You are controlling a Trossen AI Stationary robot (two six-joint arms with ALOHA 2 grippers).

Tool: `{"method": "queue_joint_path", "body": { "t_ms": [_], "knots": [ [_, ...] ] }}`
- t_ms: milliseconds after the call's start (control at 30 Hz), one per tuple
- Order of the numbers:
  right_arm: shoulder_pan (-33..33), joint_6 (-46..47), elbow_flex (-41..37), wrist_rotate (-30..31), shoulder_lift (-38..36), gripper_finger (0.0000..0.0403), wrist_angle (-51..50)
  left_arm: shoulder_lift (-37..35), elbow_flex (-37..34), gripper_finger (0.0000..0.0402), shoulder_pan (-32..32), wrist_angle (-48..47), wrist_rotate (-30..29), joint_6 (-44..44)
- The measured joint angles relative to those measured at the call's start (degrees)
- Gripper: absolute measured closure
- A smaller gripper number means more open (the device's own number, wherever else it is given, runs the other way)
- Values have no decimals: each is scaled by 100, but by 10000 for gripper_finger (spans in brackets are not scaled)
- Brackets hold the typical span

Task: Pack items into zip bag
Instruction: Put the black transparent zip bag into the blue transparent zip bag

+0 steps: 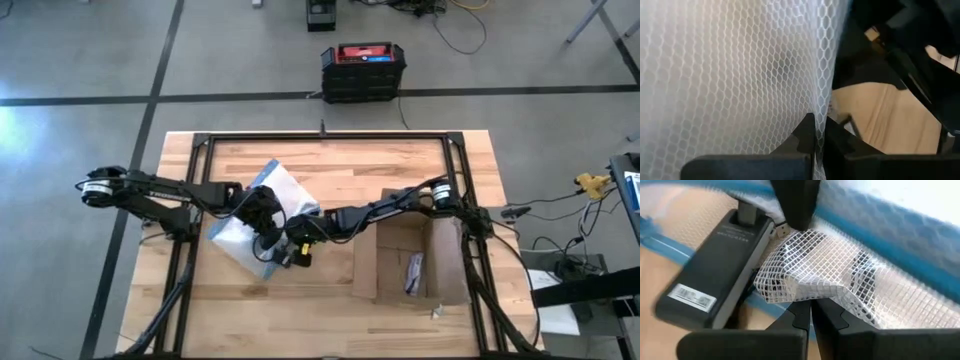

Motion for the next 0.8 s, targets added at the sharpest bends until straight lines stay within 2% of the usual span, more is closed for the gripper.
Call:
{"method": "queue_joint_path", "body": {
  "t_ms": [233,467,533,667,800],
  "knots": [
    [-27,-17,4,-693,-61,403,-359,39,-38,401,-15,-56,-582,-114],
    [-43,-141,223,-1871,-247,393,-732,39,-50,401,-15,-29,-643,-209],
    [-43,-139,223,-1918,-234,374,-794,39,-46,401,-17,-20,-656,-263],
    [-20,100,234,-1959,-382,309,-833,4,43,401,-11,-29,-660,-476],
    [113,-335,369,-2037,-880,245,-1455,-34,165,401,49,-94,-658,-597]
  ]
}}
